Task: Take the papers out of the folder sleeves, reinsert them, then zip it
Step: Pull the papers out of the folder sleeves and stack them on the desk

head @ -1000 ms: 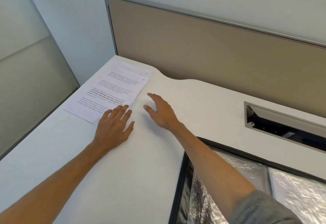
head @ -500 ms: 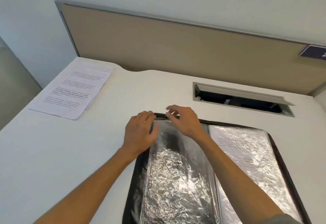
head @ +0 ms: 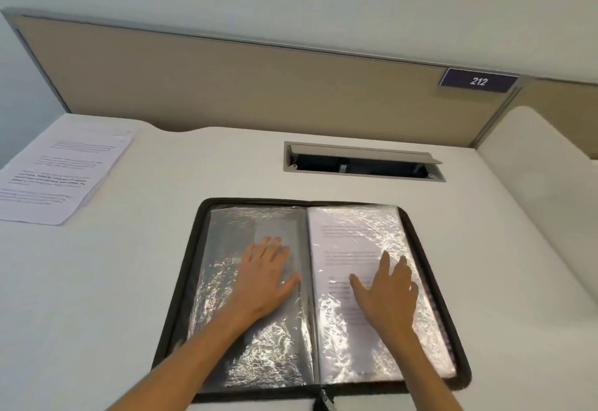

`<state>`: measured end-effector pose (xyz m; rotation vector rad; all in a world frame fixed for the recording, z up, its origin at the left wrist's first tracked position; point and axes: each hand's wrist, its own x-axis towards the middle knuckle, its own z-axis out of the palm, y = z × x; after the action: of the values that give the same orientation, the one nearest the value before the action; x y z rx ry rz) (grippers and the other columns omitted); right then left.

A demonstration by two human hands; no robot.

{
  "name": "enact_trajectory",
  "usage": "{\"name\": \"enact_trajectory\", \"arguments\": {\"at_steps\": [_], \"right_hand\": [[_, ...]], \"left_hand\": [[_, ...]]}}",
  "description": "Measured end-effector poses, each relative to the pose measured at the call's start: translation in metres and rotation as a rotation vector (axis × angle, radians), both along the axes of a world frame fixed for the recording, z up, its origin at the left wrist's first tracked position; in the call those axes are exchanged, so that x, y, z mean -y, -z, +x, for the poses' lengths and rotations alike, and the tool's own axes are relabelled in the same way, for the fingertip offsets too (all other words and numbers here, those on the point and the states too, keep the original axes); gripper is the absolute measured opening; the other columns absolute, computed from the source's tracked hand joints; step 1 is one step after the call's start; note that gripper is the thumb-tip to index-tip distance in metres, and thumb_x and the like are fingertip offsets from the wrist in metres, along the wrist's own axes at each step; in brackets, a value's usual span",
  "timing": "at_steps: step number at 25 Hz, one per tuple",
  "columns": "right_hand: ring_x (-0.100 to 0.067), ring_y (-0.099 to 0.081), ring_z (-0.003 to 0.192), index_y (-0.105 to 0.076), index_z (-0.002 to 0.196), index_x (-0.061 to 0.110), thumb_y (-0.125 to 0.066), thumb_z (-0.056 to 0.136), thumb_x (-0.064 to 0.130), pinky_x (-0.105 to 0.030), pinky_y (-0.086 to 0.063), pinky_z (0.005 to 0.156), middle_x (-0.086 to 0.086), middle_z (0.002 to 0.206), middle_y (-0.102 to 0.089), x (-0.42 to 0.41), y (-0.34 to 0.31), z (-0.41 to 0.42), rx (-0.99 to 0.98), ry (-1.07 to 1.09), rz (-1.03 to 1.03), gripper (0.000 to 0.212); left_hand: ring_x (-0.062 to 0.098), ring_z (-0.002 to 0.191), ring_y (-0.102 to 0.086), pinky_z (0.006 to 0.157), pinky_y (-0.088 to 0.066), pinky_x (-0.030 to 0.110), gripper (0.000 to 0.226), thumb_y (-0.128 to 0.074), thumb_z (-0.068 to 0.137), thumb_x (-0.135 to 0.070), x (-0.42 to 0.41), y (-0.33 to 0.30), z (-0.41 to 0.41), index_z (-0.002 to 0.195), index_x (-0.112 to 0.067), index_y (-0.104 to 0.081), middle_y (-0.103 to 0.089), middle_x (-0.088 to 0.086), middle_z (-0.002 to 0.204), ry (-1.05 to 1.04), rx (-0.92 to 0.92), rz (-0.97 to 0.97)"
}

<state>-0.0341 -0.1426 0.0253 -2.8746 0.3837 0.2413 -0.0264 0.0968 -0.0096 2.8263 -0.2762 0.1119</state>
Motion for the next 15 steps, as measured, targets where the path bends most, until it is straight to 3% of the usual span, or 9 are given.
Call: {"name": "enact_trajectory", "arguments": {"at_steps": [3,5,8,10,11,13,15], "right_hand": [[-0.032,0.000,0.151,0.013,0.154,0.006,-0.036,0.091,0.070,-0.045,-0.006,0.121,-0.021,0.162,0.004,0.015,0.013,-0.036,-0.050,0.062,0.042,0.102],[-0.026,-0.006,0.151,0.014,0.153,0.004,-0.039,0.093,0.065,-0.043,-0.005,0.121,-0.014,0.164,-0.004,0.021,0.020,-0.042,-0.016,0.029,0.093,0.101],[-0.019,-0.039,0.140,0.005,0.155,0.015,-0.050,0.098,0.042,-0.039,-0.018,0.120,-0.002,0.156,-0.035,0.017,0.019,-0.039,0.201,-0.082,0.291,0.084],[-0.017,-0.053,0.126,-0.018,0.154,0.021,-0.056,0.098,0.025,-0.040,-0.036,0.113,0.004,0.143,-0.052,0.001,0.010,-0.038,0.373,-0.178,0.359,0.068],[-0.018,-0.054,0.124,-0.031,0.150,0.020,-0.058,0.096,0.018,-0.042,-0.039,0.111,0.003,0.140,-0.056,-0.012,0.004,-0.038,0.416,-0.260,0.328,0.060],[-0.019,-0.057,0.122,-0.050,0.139,0.016,-0.062,0.093,0.013,-0.046,-0.041,0.110,-0.001,0.132,-0.062,-0.039,-0.006,-0.043,0.451,-0.479,0.257,0.048],[-0.016,-0.060,0.117,-0.059,0.128,0.016,-0.059,0.093,0.019,-0.042,-0.044,0.107,0.001,0.122,-0.068,-0.056,-0.014,-0.049,0.488,-0.704,0.243,0.036]], "left_hand": [[0.027,0.150,0.005,0.116,0.013,0.055,0.099,0.001,0.076,-0.085,0.005,0.004,-0.008,0.154,-0.027,-0.015,0.001,0.004,0.162,-0.054,-0.201,0.124],[0.027,0.149,0.010,0.113,0.018,0.055,0.106,0.007,0.071,-0.087,0.007,0.002,-0.009,0.155,-0.025,-0.008,0.007,0.007,0.162,-0.061,-0.225,0.179],[0.026,0.150,-0.004,0.118,0.007,0.055,0.099,-0.004,0.076,-0.080,0.019,-0.014,-0.007,0.153,-0.020,-0.022,-0.012,0.009,0.162,-0.063,-0.149,0.143],[0.023,0.141,-0.029,0.118,-0.014,0.047,0.091,-0.017,0.082,-0.081,0.042,-0.036,-0.007,0.147,-0.020,-0.034,-0.037,0.005,0.152,-0.074,-0.114,-0.071],[0.020,0.126,-0.045,0.110,-0.029,0.040,0.085,-0.028,0.083,-0.081,0.054,-0.051,-0.005,0.141,-0.021,-0.041,-0.050,-0.001,0.137,-0.100,-0.126,-0.251],[0.013,0.097,-0.053,0.087,-0.042,0.030,0.072,-0.054,0.079,-0.074,0.070,-0.076,0.002,0.131,-0.025,-0.046,-0.053,-0.012,0.109,-0.183,-0.181,-0.559],[0.015,0.088,-0.057,0.081,-0.052,0.034,0.063,-0.071,0.078,-0.056,0.069,-0.082,0.014,0.126,-0.025,-0.048,-0.056,-0.010,0.098,-0.278,-0.202,-0.622]]}}
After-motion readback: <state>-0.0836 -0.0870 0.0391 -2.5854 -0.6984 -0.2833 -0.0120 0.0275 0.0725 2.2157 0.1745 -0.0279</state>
